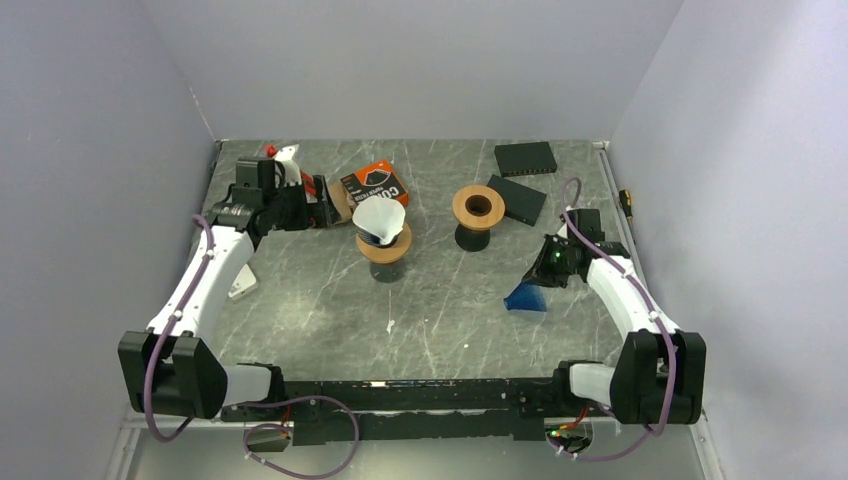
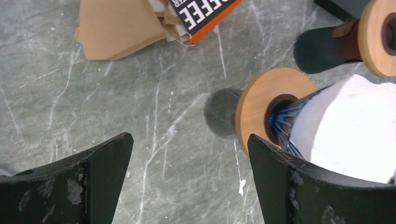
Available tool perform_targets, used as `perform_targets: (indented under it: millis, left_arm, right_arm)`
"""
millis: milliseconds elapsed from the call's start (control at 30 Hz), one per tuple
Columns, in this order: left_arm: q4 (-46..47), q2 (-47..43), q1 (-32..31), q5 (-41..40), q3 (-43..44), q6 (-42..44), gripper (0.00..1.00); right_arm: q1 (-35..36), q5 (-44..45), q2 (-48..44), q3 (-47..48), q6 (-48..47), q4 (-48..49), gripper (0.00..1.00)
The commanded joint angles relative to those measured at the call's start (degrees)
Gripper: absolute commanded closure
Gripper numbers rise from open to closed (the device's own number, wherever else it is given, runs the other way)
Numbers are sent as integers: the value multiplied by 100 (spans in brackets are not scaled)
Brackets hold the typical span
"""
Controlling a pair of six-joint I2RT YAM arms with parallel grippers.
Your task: Place the coffee filter in the dripper
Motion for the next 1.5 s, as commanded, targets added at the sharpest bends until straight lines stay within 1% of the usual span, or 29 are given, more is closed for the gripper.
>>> perform_targets:
  millis: [0,100,267,467,600,700,900,1067,1133,1267,1467]
  left_arm:
    - [-166,167,9,-463,105,107,1]
    - [-309,332,18,-765,177,69,0]
    - [-335,503,69,-881,108,8,0]
    - [-351,330,88,-1304,-50,-12,0]
    - [-305,229,88,-1292,-190,-46,0]
    - [-334,246,88,-1320,-211,-52,1]
    - [-346,296,88,-1366,-194,-58,1]
    - [-333,281,88,-1382,-216,-50,0]
    - [-312,284,89,-1386,-247,-54,0]
    - [-306,350,88,-1417,-244,-61,1]
    - [-337,384,89,-1529,-201,-66,0]
  right_arm:
    - [-10,-62,18,485,-430,2,100]
    - [-2,43,-65,890,-584,-227,100]
    - [37,512,-178,1699,-803,-482,100]
    - [63,1248,253,2920,-1134,-995,100]
    - [64,1497,510,3633,-1234,-1142,100]
    - [422,1605,740,4117,-1249,-1186,100]
    - [1393,2357,1424,5044,-1333,-1359,100]
    - [2003,2641,1969,5606,-1390,-1342,100]
    - [2169,2694,2119,5756,-1394,-1265,100]
    - [2348,2473,2406,6009,-1365,-1038,100]
    - [2494,2551,2786,6268,-1409,-1125,100]
